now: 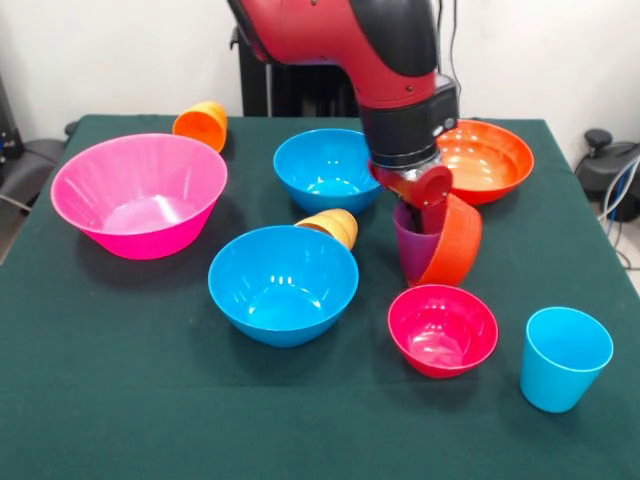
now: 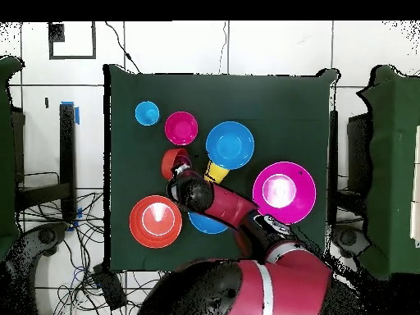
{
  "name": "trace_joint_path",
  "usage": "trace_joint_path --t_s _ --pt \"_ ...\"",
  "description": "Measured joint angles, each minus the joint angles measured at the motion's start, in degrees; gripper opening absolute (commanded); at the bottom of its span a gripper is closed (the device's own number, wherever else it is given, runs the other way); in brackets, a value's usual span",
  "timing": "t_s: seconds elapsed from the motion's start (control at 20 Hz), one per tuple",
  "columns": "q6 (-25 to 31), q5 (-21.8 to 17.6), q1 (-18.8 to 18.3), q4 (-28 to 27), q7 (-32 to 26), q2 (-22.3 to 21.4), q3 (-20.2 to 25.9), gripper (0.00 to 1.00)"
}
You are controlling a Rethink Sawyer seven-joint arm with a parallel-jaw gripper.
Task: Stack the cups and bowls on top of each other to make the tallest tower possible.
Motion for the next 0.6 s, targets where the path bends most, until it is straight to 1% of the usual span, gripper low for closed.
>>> trace_joint_path --t_s 0.05,0.15,0.25,0.3,0.5,0.6 --pt "0.0 0.7 0.3 0.3 0.0 -0.1 0.0 0.0" --pt "0.1 3.8 1.4 1.7 0.5 -0.7 0.2 0.0" --pt "0.3 5.6 2.2 2.7 1.0 -1.3 0.2 0.0" --pt "0.8 8.1 3.2 4.1 2.0 -2.2 0.2 0.0" --pt "2.2 11.8 4.8 6.2 4.4 -4.1 0.2 0.0" --pt "2.7 12.6 5.3 6.7 5.1 -4.7 0.1 0.0"
